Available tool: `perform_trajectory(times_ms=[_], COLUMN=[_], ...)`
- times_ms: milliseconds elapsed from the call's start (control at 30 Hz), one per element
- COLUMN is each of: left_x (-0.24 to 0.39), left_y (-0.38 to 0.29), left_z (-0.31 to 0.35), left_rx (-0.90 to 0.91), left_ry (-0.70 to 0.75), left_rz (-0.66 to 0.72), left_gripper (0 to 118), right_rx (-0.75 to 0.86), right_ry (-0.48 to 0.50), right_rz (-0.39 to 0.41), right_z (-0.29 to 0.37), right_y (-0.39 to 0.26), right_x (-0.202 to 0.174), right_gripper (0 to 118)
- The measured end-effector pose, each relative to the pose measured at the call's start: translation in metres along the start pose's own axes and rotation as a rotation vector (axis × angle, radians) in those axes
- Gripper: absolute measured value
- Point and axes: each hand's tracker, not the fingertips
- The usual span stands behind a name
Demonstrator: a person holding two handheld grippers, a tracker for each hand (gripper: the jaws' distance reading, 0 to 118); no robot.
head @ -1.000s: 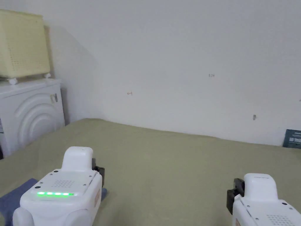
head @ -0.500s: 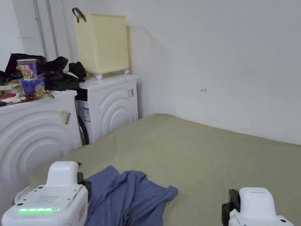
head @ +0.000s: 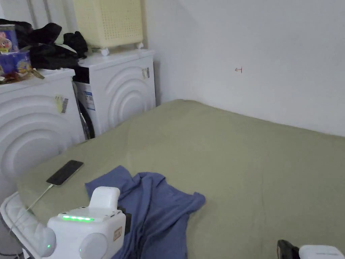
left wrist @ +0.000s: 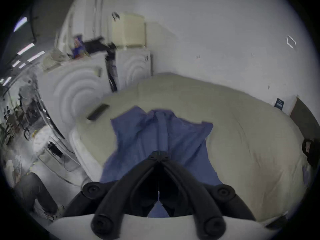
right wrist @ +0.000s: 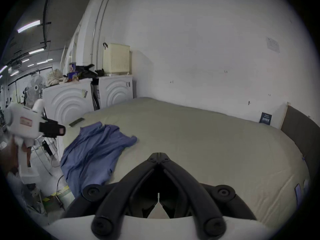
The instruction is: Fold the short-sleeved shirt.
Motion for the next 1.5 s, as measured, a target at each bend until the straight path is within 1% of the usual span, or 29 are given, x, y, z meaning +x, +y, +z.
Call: perform_trajectory(times_ms=[100, 133, 167, 200, 233, 267, 400, 467, 500, 533, 567, 600, 633, 667, 700, 767, 833, 900, 967, 1067, 1167, 1267, 1400, 1500], left_x=[0.004, 0.003, 0.003, 0.004, 0.006, 0.006, 0.011, 0.010, 0.009, 0.008, 0.009, 0.010, 0.011, 0.015, 0.020, 0.022, 0.033, 0.048, 0.075, 0.137, 0.211, 0.292, 0.402, 0.473], left_y=[-0.003, -0.005, -0.006, -0.009, -0.011, -0.014, -0.023, -0.022, -0.021, -0.021, -0.020, -0.018, -0.015, -0.013, -0.012, -0.008, 0.000, 0.012, 0.026, 0.045, 0.060, 0.067, 0.052, 0.032], left_z=[-0.056, -0.073, -0.086, -0.097, -0.107, -0.115, -0.140, -0.143, -0.140, -0.138, -0.135, -0.130, -0.122, -0.116, -0.110, -0.100, -0.080, -0.057, -0.035, 0.001, 0.032, 0.059, 0.085, 0.089], left_rx=[-0.113, -0.158, -0.200, -0.237, -0.268, -0.291, -0.319, -0.336, -0.334, -0.329, -0.338, -0.332, -0.323, -0.315, -0.274, -0.288, -0.240, -0.188, -0.147, -0.081, -0.029, 0.006, 0.005, -0.031], left_ry=[-0.032, -0.046, -0.050, -0.048, -0.033, -0.029, -0.022, -0.040, -0.037, -0.041, -0.051, -0.062, -0.064, -0.058, 0.006, -0.024, -0.018, -0.082, -0.140, -0.226, -0.319, -0.449, -0.610, -0.745], left_rz=[-0.022, -0.024, -0.042, -0.061, -0.075, -0.100, -0.109, -0.044, -0.036, -0.036, -0.042, -0.047, -0.045, -0.053, -0.062, -0.060, -0.071, -0.050, -0.072, -0.158, -0.241, -0.306, -0.424, -0.472], left_gripper=[5, 13, 28, 57, 97, 107, 107, 106, 104, 98, 86, 69, 21, 4, 5, 5, 5, 5, 5, 5, 5, 5, 5, 5], right_rx=[-0.073, -0.099, -0.121, -0.135, -0.144, -0.158, -0.201, -0.215, -0.218, -0.222, -0.222, -0.222, -0.223, -0.222, -0.218, -0.203, -0.189, -0.171, -0.151, -0.130, -0.116, -0.103, -0.105, -0.115], right_ry=[-0.004, -0.004, -0.007, -0.010, -0.012, -0.013, -0.019, -0.019, -0.020, -0.023, -0.025, -0.031, -0.034, -0.039, -0.051, -0.078, -0.118, -0.176, -0.221, -0.300, -0.383, -0.449, -0.529, -0.580], right_rz=[-0.013, -0.016, -0.018, -0.021, -0.025, -0.029, -0.051, -0.056, -0.055, -0.053, -0.054, -0.056, -0.060, -0.063, -0.068, -0.082, -0.099, -0.113, -0.141, -0.177, -0.218, -0.266, -0.307, -0.337], right_z=[-0.014, -0.018, -0.022, -0.025, -0.028, -0.031, -0.037, -0.032, -0.027, -0.022, -0.016, -0.009, -0.001, 0.006, 0.016, 0.037, 0.061, 0.084, 0.107, 0.141, 0.171, 0.198, 0.225, 0.236], right_y=[-0.020, -0.026, -0.030, -0.035, -0.039, -0.043, -0.054, -0.056, -0.058, -0.059, -0.060, -0.061, -0.061, -0.062, -0.063, -0.064, -0.064, -0.065, -0.067, -0.071, -0.077, -0.084, -0.096, -0.103], right_x=[0.004, 0.006, 0.007, 0.008, 0.010, 0.012, 0.017, 0.019, 0.021, 0.023, 0.025, 0.028, 0.032, 0.035, 0.040, 0.051, 0.066, 0.083, 0.102, 0.130, 0.155, 0.177, 0.200, 0.215], right_gripper=[0, 0, 0, 0, 0, 0, 0, 0, 0, 0, 0, 0, 0, 0, 0, 0, 0, 0, 0, 0, 0, 0, 0, 0])
